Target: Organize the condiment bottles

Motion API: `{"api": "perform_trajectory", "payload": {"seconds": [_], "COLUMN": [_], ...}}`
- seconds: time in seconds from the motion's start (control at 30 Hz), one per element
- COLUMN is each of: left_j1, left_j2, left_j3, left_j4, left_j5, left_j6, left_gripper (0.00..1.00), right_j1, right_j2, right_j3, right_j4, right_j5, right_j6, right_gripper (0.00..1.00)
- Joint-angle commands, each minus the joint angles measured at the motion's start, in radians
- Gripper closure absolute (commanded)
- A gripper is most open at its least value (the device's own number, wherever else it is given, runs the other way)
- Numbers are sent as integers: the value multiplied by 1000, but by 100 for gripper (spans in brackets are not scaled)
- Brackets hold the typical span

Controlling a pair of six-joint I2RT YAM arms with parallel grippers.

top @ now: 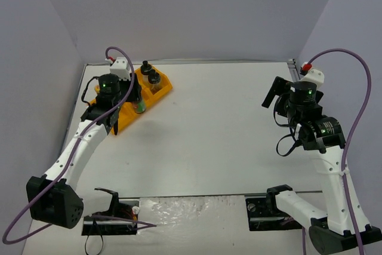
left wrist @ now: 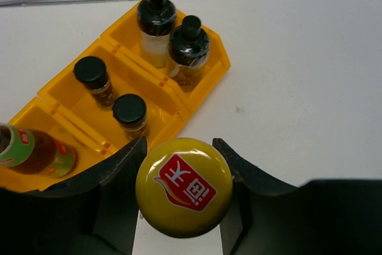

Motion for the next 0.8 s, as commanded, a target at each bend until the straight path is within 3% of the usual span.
{"api": "perform_trajectory", "payload": {"seconds": [0.0, 0.33, 0.77], "left_j1": [76, 205, 276], "left_j2": [-71, -48, 0], "left_j3": [39, 19, -12], "left_j4": [133, 168, 233], "left_j5": [51, 91, 68], "left_j6": [-30, -42, -18], "left_gripper": [100, 100, 100], "right_j1": [-6, -8, -16], "right_j2": [14, 7, 11], "right_j3": [-8, -78, -106], "right_j4": [79, 123, 162], "right_j5": [-16, -48, -67], "right_j6": [-20, -12, -18], "right_gripper": [0, 0, 0]}}
